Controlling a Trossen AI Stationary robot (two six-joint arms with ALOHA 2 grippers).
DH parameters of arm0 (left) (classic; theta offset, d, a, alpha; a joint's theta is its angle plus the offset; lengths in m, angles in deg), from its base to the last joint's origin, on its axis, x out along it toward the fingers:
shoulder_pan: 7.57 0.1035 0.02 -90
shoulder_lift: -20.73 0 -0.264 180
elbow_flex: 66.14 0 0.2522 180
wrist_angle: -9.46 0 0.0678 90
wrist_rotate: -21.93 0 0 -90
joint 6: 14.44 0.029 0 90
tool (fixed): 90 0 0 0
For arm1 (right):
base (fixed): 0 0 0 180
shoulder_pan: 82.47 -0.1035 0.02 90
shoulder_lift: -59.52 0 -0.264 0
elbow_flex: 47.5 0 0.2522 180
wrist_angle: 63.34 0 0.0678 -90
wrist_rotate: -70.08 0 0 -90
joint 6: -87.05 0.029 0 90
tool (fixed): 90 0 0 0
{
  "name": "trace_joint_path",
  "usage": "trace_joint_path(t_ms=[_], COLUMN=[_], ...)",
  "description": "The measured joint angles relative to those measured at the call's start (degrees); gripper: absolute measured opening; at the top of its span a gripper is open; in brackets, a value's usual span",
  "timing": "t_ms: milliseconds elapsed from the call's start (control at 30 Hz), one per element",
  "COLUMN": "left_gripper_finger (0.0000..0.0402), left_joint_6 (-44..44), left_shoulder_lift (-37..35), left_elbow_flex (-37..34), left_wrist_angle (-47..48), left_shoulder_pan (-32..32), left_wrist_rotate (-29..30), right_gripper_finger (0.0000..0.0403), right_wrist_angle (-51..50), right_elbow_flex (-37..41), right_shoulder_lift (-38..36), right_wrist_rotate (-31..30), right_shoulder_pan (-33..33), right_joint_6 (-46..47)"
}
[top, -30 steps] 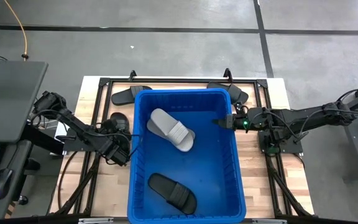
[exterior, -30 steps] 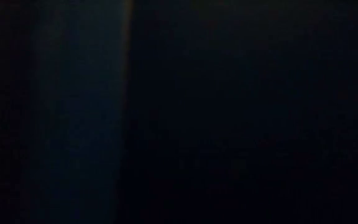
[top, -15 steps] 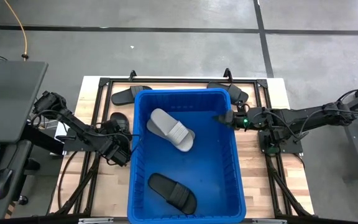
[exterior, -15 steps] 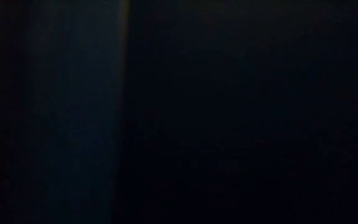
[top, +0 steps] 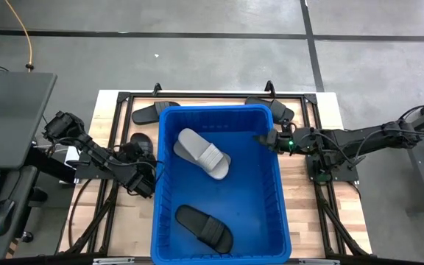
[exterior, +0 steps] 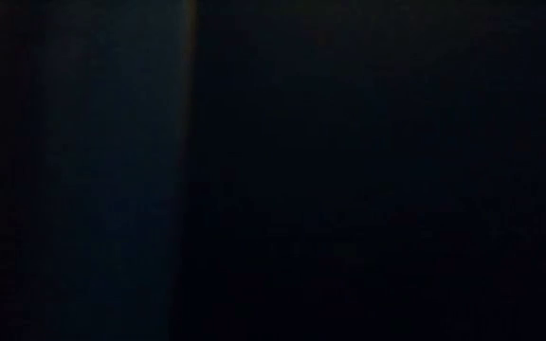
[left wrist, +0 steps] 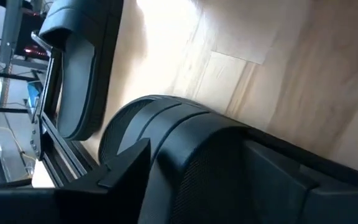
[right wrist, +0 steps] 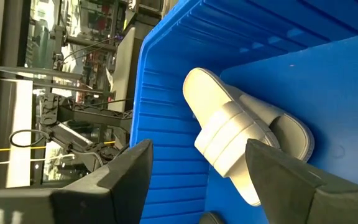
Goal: Pick and place slides into bin
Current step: Put the bottom black slipper into the blue bin
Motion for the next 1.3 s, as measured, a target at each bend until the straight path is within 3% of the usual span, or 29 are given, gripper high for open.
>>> trace_joint_path(t_ms=[167, 300, 700, 867, 1000, 1167, 1300], left_gripper_finger=[0.0189, 0.0179, 0.0247, 0.0249, 0.0195, 0.0031, 0.001], left_joint_6=[-1.3, -3.0, -1.7, 0.9, 3.8, 5.8, 6.5], left_shoulder_lift=[0.0, 0.0, -0.1, -0.1, -0.1, -0.4, -2.2], left_elbow_flex=[0.2, 0.1, -0.3, -0.3, -0.5, -0.5, 0.0], left_wrist_angle=[0.5, 0.8, 3.2, 5.1, 5.3, 5.4, 5.5], left_shoulder_pan=[0.0, 0.0, 5.9, 8.8, 9.0, 9.0, 9.0], left_wrist_rotate=[0.6, 2.5, 4.6, 4.3, 3.6, 1.9, -0.2], right_gripper_finger=[0.0248, 0.0248, 0.0248, 0.0248, 0.0248, 0.0248, 0.0248], right_wrist_angle=[-0.1, -0.2, 1.9, 2.0, 1.7, 1.7, 1.3], right_elbow_flex=[0.0, 0.0, 0.2, 0.2, 0.2, 0.2, 0.1], right_shoulder_lift=[0.0, 0.0, 0.0, 0.1, 0.1, 0.2, 0.2], right_wrist_rotate=[0.0, 0.2, 1.2, 0.7, -1.3, -4.4, -4.8], right_shoulder_pan=[0.0, 0.0, -3.7, -5.9, -7.4, -9.2, -9.9], right_joint_6=[-0.3, -0.7, -2.7, -3.5, -3.5, -3.4, -3.3])
